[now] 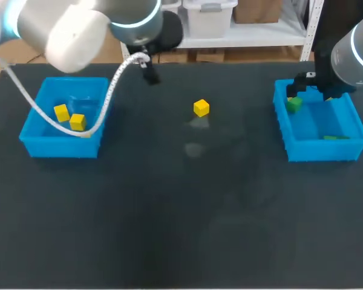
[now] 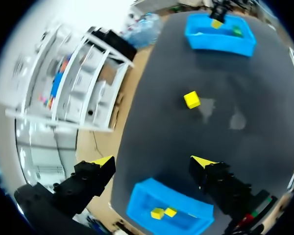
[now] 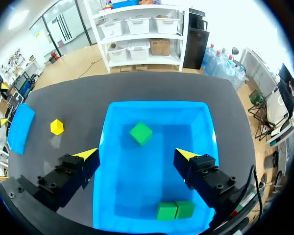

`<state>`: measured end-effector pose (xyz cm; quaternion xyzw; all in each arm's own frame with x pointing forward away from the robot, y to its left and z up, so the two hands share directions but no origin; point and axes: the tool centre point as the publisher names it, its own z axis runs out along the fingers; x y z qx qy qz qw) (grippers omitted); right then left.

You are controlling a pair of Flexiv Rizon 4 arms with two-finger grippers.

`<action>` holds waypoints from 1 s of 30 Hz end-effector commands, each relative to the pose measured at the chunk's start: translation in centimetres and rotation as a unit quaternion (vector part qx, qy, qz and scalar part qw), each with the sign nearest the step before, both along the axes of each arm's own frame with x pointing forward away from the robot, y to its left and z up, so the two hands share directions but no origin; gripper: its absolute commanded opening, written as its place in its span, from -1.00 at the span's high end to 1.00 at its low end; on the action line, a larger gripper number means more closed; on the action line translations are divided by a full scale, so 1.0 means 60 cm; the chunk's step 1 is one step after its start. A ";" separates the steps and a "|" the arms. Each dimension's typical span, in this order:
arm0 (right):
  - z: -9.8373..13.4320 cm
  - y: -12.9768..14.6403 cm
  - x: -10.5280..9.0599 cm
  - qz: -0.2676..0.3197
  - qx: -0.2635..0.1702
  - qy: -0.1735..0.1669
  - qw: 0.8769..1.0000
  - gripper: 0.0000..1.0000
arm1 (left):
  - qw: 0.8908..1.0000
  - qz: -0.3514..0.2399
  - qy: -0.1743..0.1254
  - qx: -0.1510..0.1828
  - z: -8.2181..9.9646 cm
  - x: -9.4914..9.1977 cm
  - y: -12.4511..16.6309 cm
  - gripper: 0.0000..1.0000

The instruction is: Put the green cubes in the right bin and the yellow cubes in the left bin.

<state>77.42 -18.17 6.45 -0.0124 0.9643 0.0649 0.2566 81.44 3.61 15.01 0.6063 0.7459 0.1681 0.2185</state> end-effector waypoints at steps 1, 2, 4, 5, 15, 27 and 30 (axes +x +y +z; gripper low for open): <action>-0.001 0.001 -0.001 -0.001 -0.001 -0.002 1.000 -1.00 | 0.949 -0.298 0.010 0.105 -0.005 0.014 -0.031 -1.00; -0.001 0.001 -0.001 -0.001 -0.001 -0.002 1.000 -1.00 | 0.945 -0.308 0.011 0.107 -0.006 0.014 -0.040 -1.00; -0.001 0.001 -0.001 -0.001 -0.001 -0.002 1.000 -1.00 | 0.938 -0.326 0.007 0.115 -0.009 0.014 -0.056 -1.00; -0.001 0.001 -0.001 -0.001 -0.001 -0.002 1.000 -1.00 | 0.936 -0.331 0.006 0.119 -0.010 0.014 -0.063 -1.00; -0.001 0.001 -0.001 -0.001 -0.001 -0.002 1.000 -1.00 | 0.896 -0.411 0.000 0.168 -0.036 0.006 -0.123 -1.00; -0.001 0.001 -0.001 -0.001 -0.001 -0.002 1.000 -1.00 | 0.832 -0.503 0.010 0.233 -0.088 -0.004 -0.169 -1.00; -0.001 0.001 -0.001 -0.001 -0.001 -0.002 1.000 -1.00 | 0.821 -0.517 0.012 0.240 -0.095 -0.002 -0.180 -1.00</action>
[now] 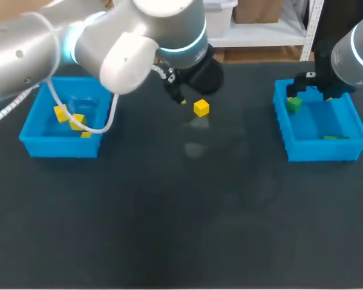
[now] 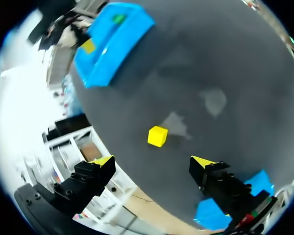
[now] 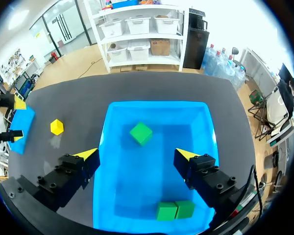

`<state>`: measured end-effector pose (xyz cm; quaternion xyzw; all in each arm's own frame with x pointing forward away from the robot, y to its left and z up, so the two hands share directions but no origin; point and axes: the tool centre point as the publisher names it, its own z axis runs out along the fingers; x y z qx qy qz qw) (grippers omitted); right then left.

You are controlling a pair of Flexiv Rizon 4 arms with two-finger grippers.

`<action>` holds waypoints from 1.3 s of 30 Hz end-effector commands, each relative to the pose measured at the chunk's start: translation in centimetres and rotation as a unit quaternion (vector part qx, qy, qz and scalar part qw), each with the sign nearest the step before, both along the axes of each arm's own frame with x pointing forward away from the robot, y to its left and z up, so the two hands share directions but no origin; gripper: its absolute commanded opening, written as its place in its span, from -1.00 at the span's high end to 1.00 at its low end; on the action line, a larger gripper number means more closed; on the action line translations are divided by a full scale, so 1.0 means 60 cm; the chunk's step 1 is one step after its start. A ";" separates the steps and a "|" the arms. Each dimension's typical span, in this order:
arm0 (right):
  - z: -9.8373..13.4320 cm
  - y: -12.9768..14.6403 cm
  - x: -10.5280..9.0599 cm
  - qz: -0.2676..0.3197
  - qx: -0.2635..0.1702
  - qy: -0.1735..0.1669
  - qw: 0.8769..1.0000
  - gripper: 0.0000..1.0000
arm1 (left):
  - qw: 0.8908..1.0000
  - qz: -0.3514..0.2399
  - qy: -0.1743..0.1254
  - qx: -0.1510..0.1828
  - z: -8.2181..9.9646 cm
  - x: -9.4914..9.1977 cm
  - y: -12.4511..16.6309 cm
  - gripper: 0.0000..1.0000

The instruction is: Put the green cubes in the right bin and the yellow cubes in the left bin.

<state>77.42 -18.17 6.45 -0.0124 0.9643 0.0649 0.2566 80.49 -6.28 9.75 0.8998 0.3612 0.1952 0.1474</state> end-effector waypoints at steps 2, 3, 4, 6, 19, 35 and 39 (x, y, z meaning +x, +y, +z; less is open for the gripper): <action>-0.001 0.001 -0.001 -0.001 -0.001 -0.002 1.000 -1.00 | 0.992 -0.109 0.008 0.064 -0.012 0.013 -0.024 -1.00; -0.001 0.001 -0.001 -0.001 -0.001 -0.002 1.000 -1.00 | 0.991 -0.115 0.009 0.067 -0.014 0.012 -0.028 -1.00; -0.001 0.001 -0.001 -0.001 -0.001 -0.002 1.000 -1.00 | 0.990 -0.120 0.011 0.071 -0.017 0.011 -0.032 -1.00; -0.001 0.001 -0.001 -0.001 -0.001 -0.002 1.000 -1.00 | 0.989 -0.127 0.017 0.077 -0.023 0.009 -0.039 -1.00; -0.001 0.001 -0.001 -0.001 -0.001 -0.002 1.000 -1.00 | 0.988 -0.094 0.065 0.102 -0.065 0.002 -0.058 -1.00; -0.001 0.001 -0.001 -0.001 -0.001 -0.002 1.000 -1.00 | 0.987 -0.087 0.057 0.119 -0.115 0.010 -0.049 -1.00; -0.001 0.001 -0.001 -0.001 -0.001 -0.002 1.000 -1.00 | 0.989 -0.074 0.052 0.117 -0.122 0.010 -0.054 -1.00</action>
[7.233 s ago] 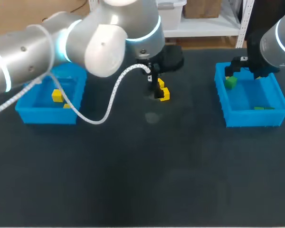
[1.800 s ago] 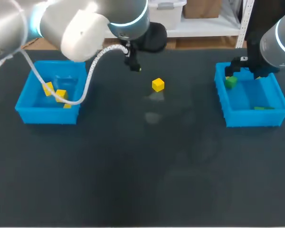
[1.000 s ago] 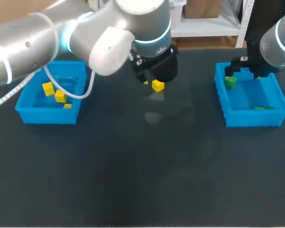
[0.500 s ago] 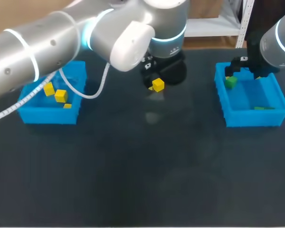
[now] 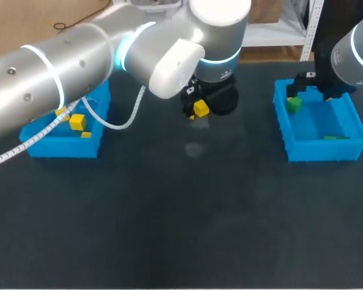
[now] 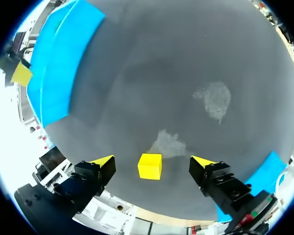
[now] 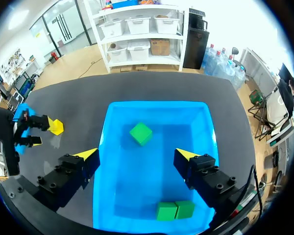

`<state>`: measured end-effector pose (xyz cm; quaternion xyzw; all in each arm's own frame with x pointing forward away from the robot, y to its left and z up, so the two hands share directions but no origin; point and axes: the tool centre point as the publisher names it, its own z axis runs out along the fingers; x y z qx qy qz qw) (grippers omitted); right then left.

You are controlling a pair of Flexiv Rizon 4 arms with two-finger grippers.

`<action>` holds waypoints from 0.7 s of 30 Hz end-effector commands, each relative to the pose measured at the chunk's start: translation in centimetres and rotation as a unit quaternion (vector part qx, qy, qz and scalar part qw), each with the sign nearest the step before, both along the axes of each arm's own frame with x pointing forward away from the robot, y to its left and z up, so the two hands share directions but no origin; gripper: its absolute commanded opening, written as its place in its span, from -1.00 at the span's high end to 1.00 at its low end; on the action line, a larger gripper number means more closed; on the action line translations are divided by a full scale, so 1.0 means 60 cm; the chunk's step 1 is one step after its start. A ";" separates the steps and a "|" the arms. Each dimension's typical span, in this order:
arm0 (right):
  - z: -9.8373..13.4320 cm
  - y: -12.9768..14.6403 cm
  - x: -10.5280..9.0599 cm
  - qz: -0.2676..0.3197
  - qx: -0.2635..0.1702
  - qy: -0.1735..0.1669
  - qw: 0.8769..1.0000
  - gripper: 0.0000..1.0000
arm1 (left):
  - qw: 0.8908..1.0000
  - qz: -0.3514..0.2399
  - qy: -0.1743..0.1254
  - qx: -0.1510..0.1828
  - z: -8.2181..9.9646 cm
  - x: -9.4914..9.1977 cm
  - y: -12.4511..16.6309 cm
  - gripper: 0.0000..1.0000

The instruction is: Put the green cubes in the right bin and the yellow cubes in the left bin.

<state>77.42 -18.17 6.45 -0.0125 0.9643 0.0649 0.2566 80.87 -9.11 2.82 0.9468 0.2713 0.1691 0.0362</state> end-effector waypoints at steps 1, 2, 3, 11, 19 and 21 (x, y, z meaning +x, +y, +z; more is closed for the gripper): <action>-0.001 0.001 -0.001 -0.001 -0.001 -0.002 1.000 -1.00 | 1.000 0.008 -0.010 -0.001 -0.009 0.004 -0.008 -1.00; -0.001 0.001 -0.001 -0.001 -0.001 -0.002 1.000 -1.00 | 1.000 0.013 -0.010 -0.002 -0.011 0.003 -0.009 -1.00; -0.001 0.001 -0.001 -0.001 -0.001 -0.002 1.000 -1.00 | 1.000 0.015 -0.015 -0.001 -0.014 0.003 -0.010 -1.00; -0.001 0.001 -0.001 -0.001 -0.001 -0.002 1.000 -1.00 | 0.998 0.015 -0.055 0.016 -0.037 0.002 -0.003 -1.00; -0.001 0.001 -0.001 -0.001 -0.001 -0.002 1.000 -1.00 | 0.993 0.023 -0.100 0.052 -0.051 0.006 0.001 -1.00; -0.001 0.001 -0.001 -0.001 -0.001 -0.002 1.000 -1.00 | 0.991 0.031 -0.112 0.063 -0.054 0.008 -0.001 -1.00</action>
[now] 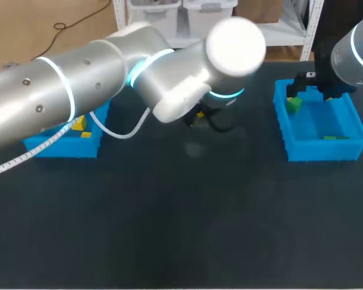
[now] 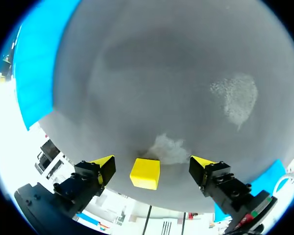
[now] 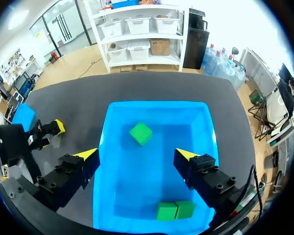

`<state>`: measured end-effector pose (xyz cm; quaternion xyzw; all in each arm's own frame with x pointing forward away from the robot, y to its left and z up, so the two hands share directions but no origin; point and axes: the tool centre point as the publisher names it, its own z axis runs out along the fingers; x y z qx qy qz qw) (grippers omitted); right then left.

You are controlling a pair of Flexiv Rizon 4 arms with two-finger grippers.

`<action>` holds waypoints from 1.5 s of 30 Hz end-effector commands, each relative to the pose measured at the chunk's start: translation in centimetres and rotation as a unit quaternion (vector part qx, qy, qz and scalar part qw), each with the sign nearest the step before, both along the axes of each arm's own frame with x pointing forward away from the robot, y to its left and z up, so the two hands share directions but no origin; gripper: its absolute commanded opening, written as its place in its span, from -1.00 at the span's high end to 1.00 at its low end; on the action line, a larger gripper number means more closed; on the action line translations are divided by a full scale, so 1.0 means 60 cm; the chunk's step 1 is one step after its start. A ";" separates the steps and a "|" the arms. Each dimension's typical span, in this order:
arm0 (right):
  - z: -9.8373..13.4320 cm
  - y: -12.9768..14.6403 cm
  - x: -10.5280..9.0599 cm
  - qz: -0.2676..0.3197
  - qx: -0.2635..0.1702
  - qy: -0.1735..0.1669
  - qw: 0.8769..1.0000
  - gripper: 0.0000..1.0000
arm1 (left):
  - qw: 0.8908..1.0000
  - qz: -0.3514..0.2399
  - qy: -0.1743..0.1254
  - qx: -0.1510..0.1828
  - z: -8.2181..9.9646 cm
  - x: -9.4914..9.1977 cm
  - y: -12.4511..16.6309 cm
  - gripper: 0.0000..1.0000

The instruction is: Put the green cubes in the right bin and the yellow cubes in the left bin.

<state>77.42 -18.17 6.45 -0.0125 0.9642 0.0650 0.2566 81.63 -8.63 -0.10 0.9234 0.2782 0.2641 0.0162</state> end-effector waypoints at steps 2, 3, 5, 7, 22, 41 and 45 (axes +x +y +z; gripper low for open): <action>-0.001 0.001 -0.001 -0.001 -0.001 -0.002 1.000 -1.00 | 0.999 0.013 -0.024 0.025 -0.006 -0.004 -0.009 -1.00; -0.001 0.001 -0.001 -0.001 -0.001 -0.002 1.000 -1.00 | 0.999 0.015 -0.022 0.024 -0.006 -0.005 -0.010 -1.00; -0.001 0.001 -0.001 -0.001 -0.001 -0.002 1.000 -1.00 | 0.999 0.026 -0.015 0.019 -0.004 -0.004 -0.013 -1.00; -0.001 0.001 -0.001 -0.001 -0.001 -0.002 1.000 -1.00 | 0.999 0.027 -0.013 0.018 -0.003 -0.003 -0.014 -1.00; -0.001 0.001 -0.001 -0.001 -0.001 -0.002 1.000 -1.00 | 0.999 0.046 0.009 -0.019 0.030 -0.003 -0.016 -1.00; -0.001 0.001 -0.001 -0.001 -0.001 -0.002 1.000 -1.00 | 0.999 0.041 -0.001 -0.032 0.023 -0.018 -0.012 -1.00; -0.001 0.001 -0.001 -0.001 -0.001 -0.002 1.000 -1.00 | 0.998 0.052 -0.018 -0.037 0.007 0.010 -0.009 -1.00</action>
